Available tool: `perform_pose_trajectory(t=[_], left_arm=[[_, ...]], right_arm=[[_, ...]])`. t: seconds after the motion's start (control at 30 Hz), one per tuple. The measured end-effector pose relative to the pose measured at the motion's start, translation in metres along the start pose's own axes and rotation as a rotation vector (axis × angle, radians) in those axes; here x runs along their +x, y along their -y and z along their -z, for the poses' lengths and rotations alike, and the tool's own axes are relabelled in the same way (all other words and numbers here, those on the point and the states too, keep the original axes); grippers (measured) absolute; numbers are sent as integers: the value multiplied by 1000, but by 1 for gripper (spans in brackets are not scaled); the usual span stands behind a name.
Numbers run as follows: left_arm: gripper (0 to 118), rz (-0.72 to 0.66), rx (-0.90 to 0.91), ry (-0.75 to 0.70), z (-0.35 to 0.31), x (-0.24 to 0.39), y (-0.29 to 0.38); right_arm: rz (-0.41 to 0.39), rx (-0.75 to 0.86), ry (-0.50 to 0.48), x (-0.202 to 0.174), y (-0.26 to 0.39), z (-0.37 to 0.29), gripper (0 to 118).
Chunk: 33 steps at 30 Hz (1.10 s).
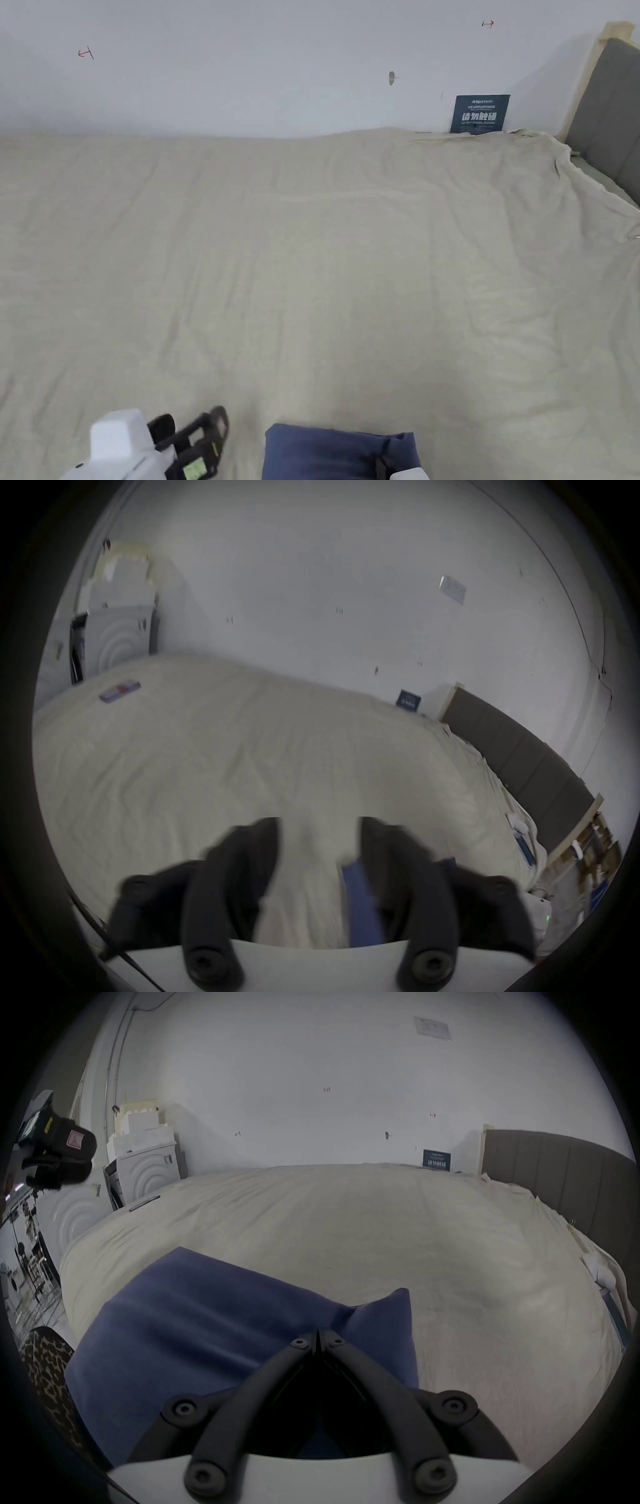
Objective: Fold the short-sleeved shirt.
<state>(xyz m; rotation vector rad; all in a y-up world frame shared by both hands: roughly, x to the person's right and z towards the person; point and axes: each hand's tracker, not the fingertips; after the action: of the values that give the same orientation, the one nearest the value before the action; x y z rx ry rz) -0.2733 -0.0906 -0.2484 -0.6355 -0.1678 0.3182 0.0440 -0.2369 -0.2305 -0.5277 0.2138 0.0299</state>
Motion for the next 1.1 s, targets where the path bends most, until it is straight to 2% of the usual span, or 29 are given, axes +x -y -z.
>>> perform_pose_trajectory(t=[0.03,0.07,0.17,0.27,0.4,0.53,0.73,0.8,0.93,1.03,1.1], left_arm=[[85,-5,-33,16,5,1,4],[92,-9,-60,43,10,3,9],[104,9,-178,113,32,8,21],[104,42,-306,152,55,14,31],[103,-7,-375,163,82,15,40],[83,-72,-446,232,100,17,43],[48,1,-513,226,112,22,46],[46,-28,-531,232,113,17,44],[34,-27,-536,217,115,18,46],[25,-14,-516,218,111,17,47],[22,-3,-490,234,103,17,43]], right_arm=[[8,1,-3,1,0,0,0],[12,-2,-6,2,-1,0,0],[5,-16,-9,2,-5,-1,0],[4,-26,-14,3,-6,-1,0],[1,-39,-27,6,-8,-1,0],[-6,-45,-37,7,-9,-1,0],[-1,-51,-39,8,-9,0,0],[-3,-54,-41,8,-10,0,0],[-1,-95,-49,9,-20,-2,0],[40,-134,-75,15,-33,-8,0],[61,-95,-70,20,-44,-23,0]])
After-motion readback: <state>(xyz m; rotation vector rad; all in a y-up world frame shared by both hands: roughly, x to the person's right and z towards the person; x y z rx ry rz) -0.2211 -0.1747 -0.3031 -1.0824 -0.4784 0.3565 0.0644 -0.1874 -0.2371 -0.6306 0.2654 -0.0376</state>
